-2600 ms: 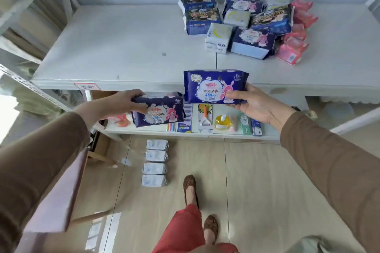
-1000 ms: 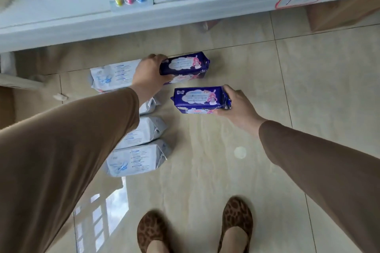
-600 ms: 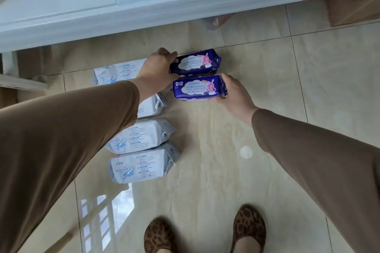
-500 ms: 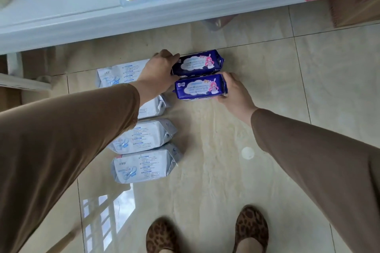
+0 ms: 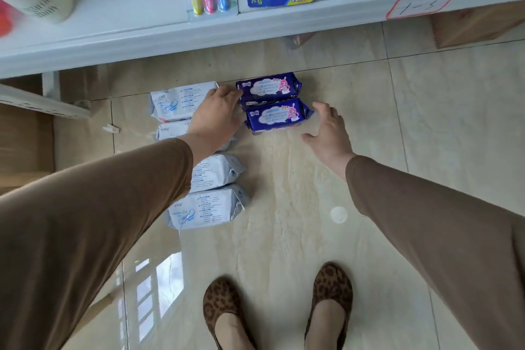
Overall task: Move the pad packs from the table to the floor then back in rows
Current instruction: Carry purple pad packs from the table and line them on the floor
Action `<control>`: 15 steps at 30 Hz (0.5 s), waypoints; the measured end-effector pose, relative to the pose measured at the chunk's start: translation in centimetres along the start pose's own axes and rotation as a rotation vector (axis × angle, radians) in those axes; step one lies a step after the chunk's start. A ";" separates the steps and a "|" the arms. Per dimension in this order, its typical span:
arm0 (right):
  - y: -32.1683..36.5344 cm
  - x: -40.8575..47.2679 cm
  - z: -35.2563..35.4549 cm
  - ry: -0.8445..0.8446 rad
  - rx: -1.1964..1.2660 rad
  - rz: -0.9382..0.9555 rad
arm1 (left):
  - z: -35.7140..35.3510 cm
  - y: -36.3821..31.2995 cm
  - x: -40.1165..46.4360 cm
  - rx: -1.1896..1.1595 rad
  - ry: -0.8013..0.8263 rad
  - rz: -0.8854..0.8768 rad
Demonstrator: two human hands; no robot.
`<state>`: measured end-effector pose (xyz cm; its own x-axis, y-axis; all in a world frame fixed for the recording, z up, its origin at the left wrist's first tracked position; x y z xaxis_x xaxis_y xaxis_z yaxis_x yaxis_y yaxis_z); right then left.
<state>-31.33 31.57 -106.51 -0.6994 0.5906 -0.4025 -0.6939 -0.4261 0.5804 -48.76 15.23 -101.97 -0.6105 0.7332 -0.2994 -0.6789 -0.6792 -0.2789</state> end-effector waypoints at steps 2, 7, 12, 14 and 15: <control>1.0 -2.6 2.6 -0.005 -0.025 0.006 | 1.6 -1.2 -2.3 0.008 0.023 0.017; 5.0 -9.7 11.0 0.019 -0.067 0.011 | 8.1 -6.6 -8.7 -0.019 0.088 0.064; 11.6 -15.6 21.8 0.044 -0.072 -0.003 | 18.9 -13.3 -13.8 -0.082 0.073 0.056; 15.1 -17.9 26.7 0.034 -0.077 0.025 | 24.0 -15.7 -15.7 -0.106 0.046 0.067; 16.9 -19.1 29.1 0.025 -0.077 0.043 | 26.5 -16.9 -16.6 -0.117 0.033 0.073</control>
<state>-24.72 32.97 -68.39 -0.7322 0.5537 -0.3967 -0.6736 -0.5024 0.5421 -37.99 15.39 -68.16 -0.6416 0.6812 -0.3524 -0.5795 -0.7316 -0.3591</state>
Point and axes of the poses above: each hand's wrist, its own x-axis towards the middle knuckle, its own z-axis out of the back of the hand, y = z × x, the point moved 9 cm from there along x, towards the middle knuckle, and after that the axes turned 1 degree about -z, right-handed, at the moved point
